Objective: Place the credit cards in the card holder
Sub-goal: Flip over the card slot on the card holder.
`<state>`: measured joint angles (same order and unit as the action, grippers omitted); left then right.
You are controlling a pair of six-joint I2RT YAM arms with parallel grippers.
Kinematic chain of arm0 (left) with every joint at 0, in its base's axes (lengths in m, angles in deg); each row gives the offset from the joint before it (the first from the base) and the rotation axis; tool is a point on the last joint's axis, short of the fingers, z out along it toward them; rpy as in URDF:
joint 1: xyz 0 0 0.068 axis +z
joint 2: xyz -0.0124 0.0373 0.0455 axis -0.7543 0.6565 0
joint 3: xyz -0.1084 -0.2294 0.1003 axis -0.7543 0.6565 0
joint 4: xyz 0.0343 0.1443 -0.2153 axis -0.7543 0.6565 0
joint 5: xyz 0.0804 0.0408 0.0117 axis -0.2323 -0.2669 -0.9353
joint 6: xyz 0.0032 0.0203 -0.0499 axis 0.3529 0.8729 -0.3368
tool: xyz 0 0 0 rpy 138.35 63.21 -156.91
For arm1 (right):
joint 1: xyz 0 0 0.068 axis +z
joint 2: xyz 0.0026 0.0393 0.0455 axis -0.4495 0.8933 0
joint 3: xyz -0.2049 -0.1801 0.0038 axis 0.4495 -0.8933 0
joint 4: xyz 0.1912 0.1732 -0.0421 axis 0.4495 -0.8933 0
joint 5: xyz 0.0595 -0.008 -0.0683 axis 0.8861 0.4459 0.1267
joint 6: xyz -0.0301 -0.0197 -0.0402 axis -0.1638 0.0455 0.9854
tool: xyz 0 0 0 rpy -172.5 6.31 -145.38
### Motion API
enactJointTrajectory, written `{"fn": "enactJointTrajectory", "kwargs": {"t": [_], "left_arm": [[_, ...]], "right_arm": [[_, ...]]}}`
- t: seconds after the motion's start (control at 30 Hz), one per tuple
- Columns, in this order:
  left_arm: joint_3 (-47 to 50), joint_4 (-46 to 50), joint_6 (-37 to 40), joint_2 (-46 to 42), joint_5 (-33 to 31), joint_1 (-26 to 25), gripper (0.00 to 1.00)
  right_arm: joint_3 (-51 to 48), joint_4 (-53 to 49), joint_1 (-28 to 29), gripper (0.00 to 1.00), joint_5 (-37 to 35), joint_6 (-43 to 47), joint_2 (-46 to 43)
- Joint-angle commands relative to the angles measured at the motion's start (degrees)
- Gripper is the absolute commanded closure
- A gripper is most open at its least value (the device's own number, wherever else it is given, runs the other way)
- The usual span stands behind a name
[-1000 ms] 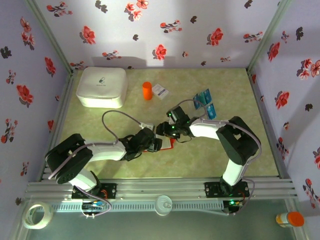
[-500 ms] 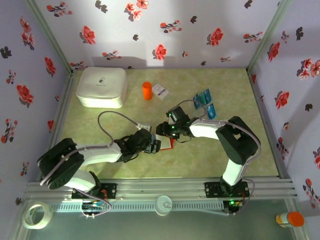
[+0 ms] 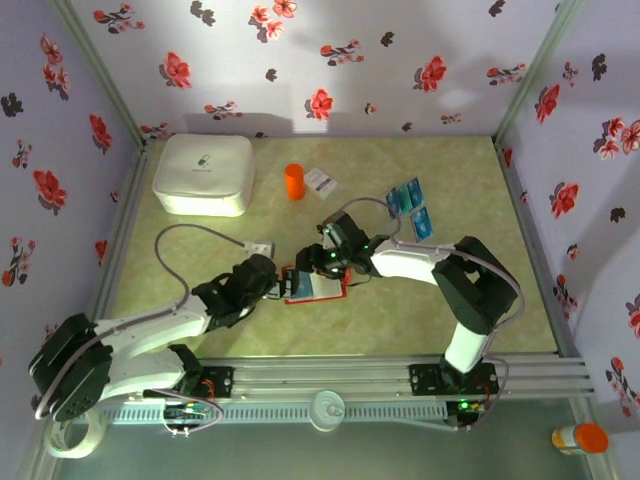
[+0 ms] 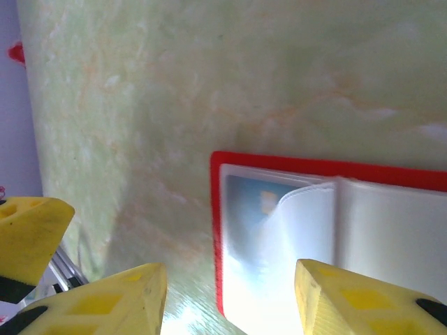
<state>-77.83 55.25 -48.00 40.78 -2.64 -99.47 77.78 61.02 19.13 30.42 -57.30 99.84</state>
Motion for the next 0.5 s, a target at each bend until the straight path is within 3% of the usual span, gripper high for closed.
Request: {"fn": "enactJointTrajectory", "kwargs": {"t": [0.0,0.2,0.47], "left_arm": [[1.54,3.79,-0.65,-3.58,-2.35,1.99,0.0],[3.42,5.23,-1.46,-6.62,-1.37,3.73,0.0],[4.22,2.76,-1.28,-4.18,1.72,3.96,0.0]], "right_arm": [[2.37,1.27,1.7,0.48,0.61,-2.18,3.59],[3.68,3.04,2.41,0.48,0.4,-3.32,7.39],[1.2,5.96,2.44,0.48,-0.39,-5.94,7.88]]}}
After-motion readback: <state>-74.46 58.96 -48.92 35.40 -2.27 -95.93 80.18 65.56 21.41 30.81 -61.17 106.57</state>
